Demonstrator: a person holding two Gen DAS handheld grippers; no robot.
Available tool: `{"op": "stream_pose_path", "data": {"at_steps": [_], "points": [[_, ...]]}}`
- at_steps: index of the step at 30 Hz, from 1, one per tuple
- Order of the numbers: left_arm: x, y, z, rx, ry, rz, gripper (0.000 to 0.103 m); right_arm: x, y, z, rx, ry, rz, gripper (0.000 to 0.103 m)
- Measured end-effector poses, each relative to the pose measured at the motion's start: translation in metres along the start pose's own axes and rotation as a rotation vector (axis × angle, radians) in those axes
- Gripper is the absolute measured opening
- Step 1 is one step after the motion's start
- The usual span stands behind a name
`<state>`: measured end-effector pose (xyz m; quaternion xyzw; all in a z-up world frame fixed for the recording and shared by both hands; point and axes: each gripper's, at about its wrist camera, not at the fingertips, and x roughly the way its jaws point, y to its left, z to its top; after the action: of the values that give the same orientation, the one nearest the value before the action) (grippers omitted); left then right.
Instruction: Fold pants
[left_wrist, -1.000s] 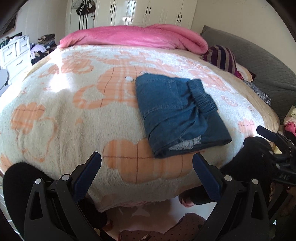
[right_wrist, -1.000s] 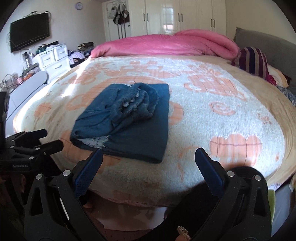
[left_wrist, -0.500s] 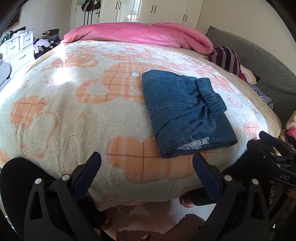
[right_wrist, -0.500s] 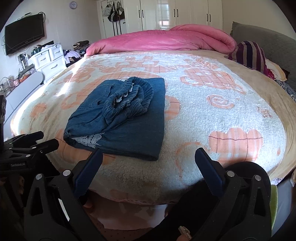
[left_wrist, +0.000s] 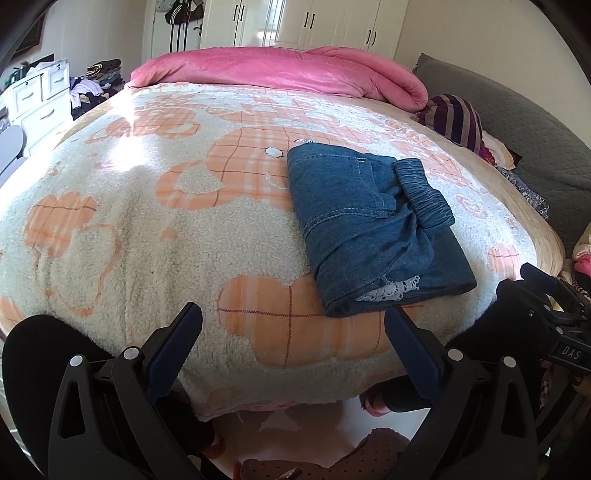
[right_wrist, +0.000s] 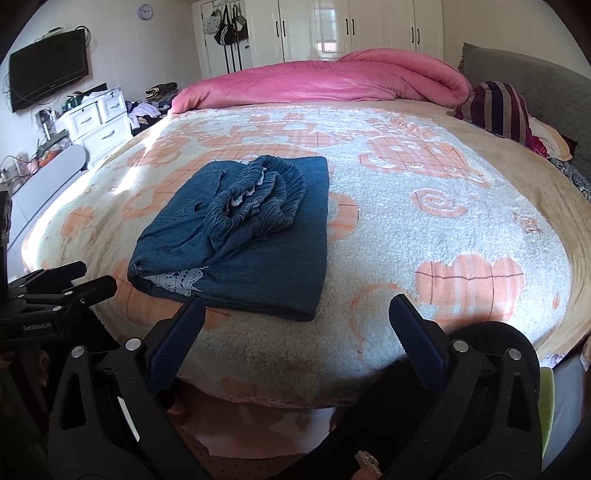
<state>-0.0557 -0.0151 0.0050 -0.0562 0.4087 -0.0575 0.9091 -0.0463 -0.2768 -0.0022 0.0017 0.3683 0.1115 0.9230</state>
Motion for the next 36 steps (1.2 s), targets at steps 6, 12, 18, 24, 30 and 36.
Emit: {"op": "stream_pose_path", "data": {"at_steps": [6,12,18,24,30,36], "points": [[-0.0019,-0.0006,0.0007,0.001,-0.009,0.009,0.099,-0.0005,0.0005,0.0001,0.001,0.000,-0.001,0.094],[-0.0026,-0.0027,0.0013,0.013,-0.014,0.012,0.099,-0.0007,0.0010,-0.0001,0.001,-0.001,-0.003,0.094],[-0.0035,-0.0040,0.0015,0.015,-0.018,0.011,0.099,-0.0007,0.0010,-0.0004,-0.002,0.001,-0.002,0.094],[-0.0045,-0.0065,0.0021,0.021,-0.022,0.020,0.099,-0.0003,0.0002,-0.0005,-0.003,0.002,-0.001,0.094],[-0.0062,-0.0086,0.0020,0.036,-0.030,0.025,0.099,-0.0003,-0.0001,-0.0003,-0.003,0.002,-0.002,0.094],[-0.0060,-0.0086,0.0020,0.037,-0.030,0.026,0.099,0.0000,0.0000,-0.0008,-0.002,0.002,-0.003,0.094]]}}
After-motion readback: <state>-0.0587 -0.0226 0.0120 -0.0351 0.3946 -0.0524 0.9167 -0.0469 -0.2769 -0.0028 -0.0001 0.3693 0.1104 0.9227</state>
